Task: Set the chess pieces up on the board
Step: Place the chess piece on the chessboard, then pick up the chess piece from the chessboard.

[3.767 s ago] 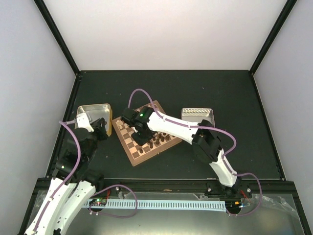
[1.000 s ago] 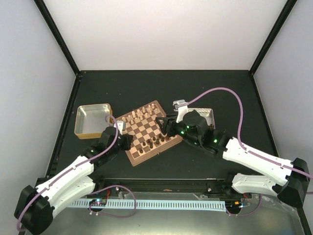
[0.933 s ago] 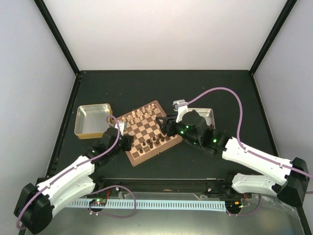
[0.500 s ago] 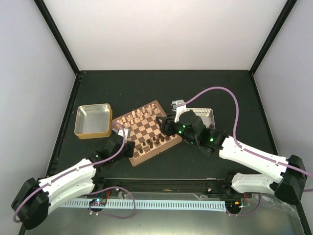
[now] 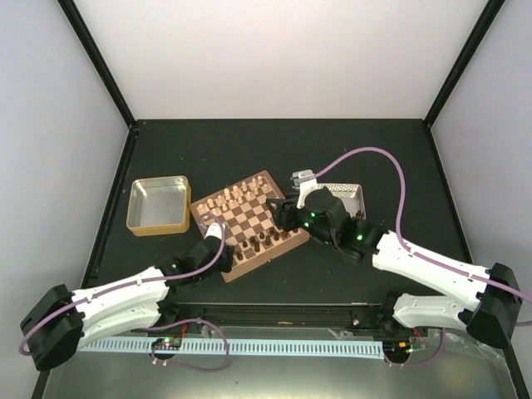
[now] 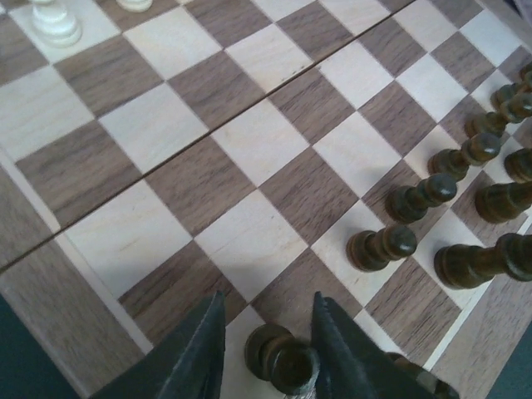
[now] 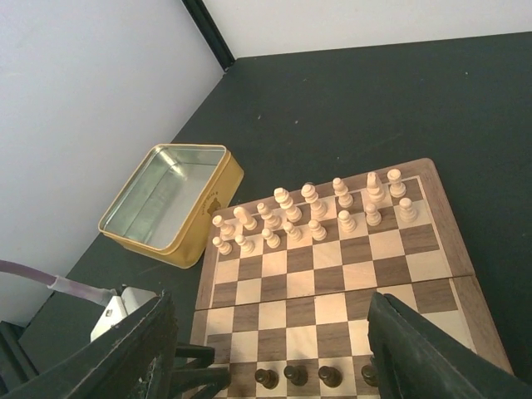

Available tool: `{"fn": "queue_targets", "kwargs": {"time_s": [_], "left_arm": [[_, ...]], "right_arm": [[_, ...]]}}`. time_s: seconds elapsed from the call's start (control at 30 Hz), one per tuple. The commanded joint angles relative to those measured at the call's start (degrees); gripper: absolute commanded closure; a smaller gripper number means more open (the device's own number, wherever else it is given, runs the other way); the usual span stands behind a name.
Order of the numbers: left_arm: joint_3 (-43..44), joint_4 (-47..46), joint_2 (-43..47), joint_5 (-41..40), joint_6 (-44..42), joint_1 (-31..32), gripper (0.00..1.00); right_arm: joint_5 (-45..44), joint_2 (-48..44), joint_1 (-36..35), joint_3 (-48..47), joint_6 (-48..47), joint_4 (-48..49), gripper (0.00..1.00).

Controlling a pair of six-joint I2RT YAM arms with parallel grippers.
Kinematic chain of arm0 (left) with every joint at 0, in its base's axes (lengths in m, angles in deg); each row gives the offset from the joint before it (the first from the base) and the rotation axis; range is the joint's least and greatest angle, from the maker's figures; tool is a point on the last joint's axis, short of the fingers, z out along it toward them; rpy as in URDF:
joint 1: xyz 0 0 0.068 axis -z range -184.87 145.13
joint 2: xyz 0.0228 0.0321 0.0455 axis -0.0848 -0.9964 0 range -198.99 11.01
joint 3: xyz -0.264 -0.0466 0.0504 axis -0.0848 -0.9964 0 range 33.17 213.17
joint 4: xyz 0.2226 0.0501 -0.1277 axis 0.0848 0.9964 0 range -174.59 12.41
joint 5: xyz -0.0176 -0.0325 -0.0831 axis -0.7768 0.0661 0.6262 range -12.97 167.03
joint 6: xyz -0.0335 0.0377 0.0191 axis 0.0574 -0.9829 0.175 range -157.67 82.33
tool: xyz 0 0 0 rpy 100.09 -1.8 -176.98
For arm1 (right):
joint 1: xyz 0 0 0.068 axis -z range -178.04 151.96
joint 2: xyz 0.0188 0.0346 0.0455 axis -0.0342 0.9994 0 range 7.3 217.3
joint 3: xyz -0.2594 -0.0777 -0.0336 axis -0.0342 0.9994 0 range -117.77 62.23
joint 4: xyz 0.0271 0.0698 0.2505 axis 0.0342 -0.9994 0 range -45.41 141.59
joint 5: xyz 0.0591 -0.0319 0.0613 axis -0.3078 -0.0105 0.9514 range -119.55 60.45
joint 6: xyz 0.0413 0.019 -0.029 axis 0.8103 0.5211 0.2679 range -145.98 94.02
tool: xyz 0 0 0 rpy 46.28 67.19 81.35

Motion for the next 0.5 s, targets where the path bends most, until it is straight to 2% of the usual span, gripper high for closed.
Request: {"fn": "queue_targets", "kwargs": {"time_s": [0.0, 0.2, 0.27, 0.47], "left_arm": [[2.9, 4.1, 0.8, -2.6, 1.9, 1.0, 0.63], [9.5, 11.5, 5.0, -1.8, 4.1, 0.9, 0.37], [12.5, 15.4, 5.2, -0.6, 4.8, 0.4, 0.31], [18.2, 25.6, 0.5, 5.3, 6.6, -2.1, 0.32]], "right_arm": [[-1.4, -1.6, 0.5, 1.1, -0.6, 0.9, 0.37], [-0.8, -3.1, 0.6, 1.2, -0.1, 0.3, 0.37], [-0.7, -3.5, 0.7, 1.3, 0.0, 0.1, 0.36], [-0.7, -4.0, 0.8, 1.5, 0.8, -0.7, 0.36]]}}
